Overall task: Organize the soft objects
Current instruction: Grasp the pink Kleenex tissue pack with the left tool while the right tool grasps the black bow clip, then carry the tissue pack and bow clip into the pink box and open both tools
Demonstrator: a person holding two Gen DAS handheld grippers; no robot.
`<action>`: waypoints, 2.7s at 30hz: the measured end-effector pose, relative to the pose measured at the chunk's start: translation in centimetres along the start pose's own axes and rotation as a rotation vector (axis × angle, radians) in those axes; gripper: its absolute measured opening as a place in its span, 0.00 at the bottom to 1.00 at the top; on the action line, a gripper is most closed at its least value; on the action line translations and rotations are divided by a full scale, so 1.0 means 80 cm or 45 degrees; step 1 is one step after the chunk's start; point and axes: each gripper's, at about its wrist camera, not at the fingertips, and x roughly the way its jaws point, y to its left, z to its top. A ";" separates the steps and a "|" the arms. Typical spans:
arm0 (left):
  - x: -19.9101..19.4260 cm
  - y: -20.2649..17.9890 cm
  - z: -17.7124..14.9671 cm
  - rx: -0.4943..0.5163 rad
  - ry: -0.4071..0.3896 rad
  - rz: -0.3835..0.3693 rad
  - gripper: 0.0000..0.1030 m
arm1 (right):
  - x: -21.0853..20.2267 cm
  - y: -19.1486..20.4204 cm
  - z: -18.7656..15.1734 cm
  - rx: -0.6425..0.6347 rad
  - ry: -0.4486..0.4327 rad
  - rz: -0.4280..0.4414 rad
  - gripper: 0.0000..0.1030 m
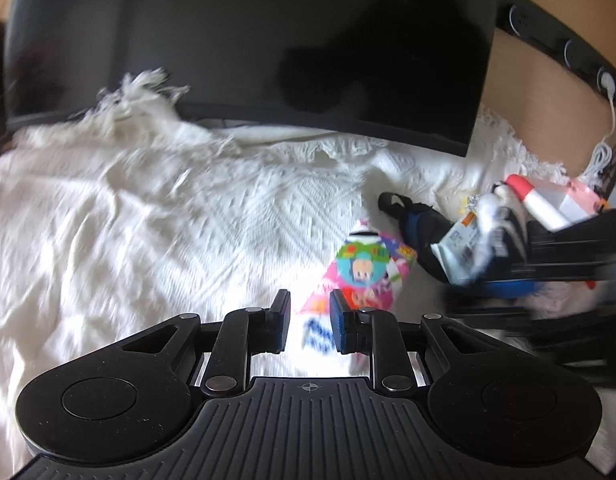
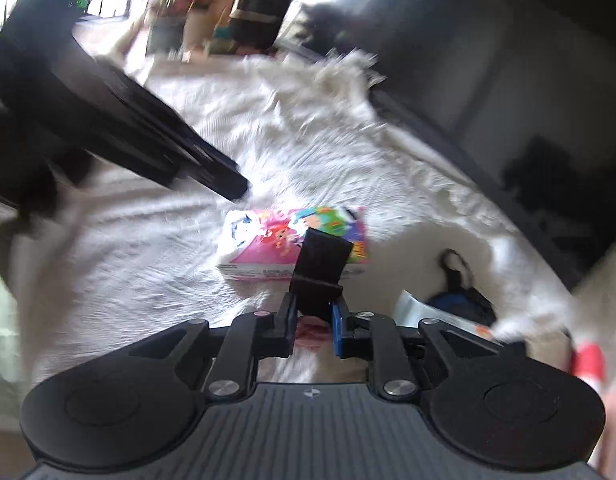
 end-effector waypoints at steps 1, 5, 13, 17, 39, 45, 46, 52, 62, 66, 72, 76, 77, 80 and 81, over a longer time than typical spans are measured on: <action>0.009 0.000 0.005 0.010 0.012 -0.007 0.23 | -0.021 -0.005 -0.004 0.035 -0.003 0.007 0.15; 0.040 0.008 0.018 -0.029 0.032 -0.090 0.23 | -0.096 -0.023 -0.038 0.144 0.040 -0.021 0.14; 0.055 -0.055 0.003 0.204 0.140 -0.245 0.26 | -0.159 -0.049 -0.124 0.344 0.198 -0.182 0.14; 0.050 -0.118 -0.027 0.539 0.175 -0.232 0.25 | -0.168 -0.060 -0.154 0.426 0.247 -0.268 0.14; -0.009 -0.141 -0.047 0.603 0.352 -0.432 0.26 | -0.086 -0.037 -0.155 0.609 0.377 -0.060 0.62; -0.033 -0.146 -0.041 0.565 0.299 -0.372 0.25 | -0.089 -0.030 -0.165 0.577 0.390 -0.053 0.60; -0.033 -0.152 -0.043 0.568 0.314 -0.355 0.25 | -0.090 -0.030 -0.165 0.575 0.390 -0.055 0.60; -0.017 -0.188 -0.086 0.615 0.415 -0.318 0.49 | -0.086 -0.032 -0.166 0.580 0.378 -0.067 0.60; -0.026 -0.198 -0.092 0.683 0.316 -0.131 0.59 | -0.102 -0.021 -0.165 0.540 0.307 -0.081 0.64; -0.003 -0.189 -0.096 0.592 0.384 -0.143 0.62 | -0.092 -0.020 -0.163 0.525 0.338 -0.082 0.63; 0.000 -0.178 -0.087 0.451 0.378 -0.158 0.58 | -0.109 -0.024 -0.166 0.489 0.353 -0.044 0.30; -0.009 -0.190 -0.081 0.360 0.382 -0.176 0.55 | -0.139 -0.043 -0.174 0.516 0.340 -0.036 0.29; -0.012 -0.198 -0.077 0.338 0.383 -0.199 0.55 | -0.151 -0.052 -0.176 0.526 0.325 -0.047 0.29; -0.025 -0.236 -0.057 0.329 0.351 -0.243 0.54 | -0.189 -0.081 -0.184 0.570 0.273 -0.110 0.29; -0.030 -0.252 -0.046 0.323 0.332 -0.270 0.54 | -0.205 -0.093 -0.189 0.585 0.255 -0.148 0.29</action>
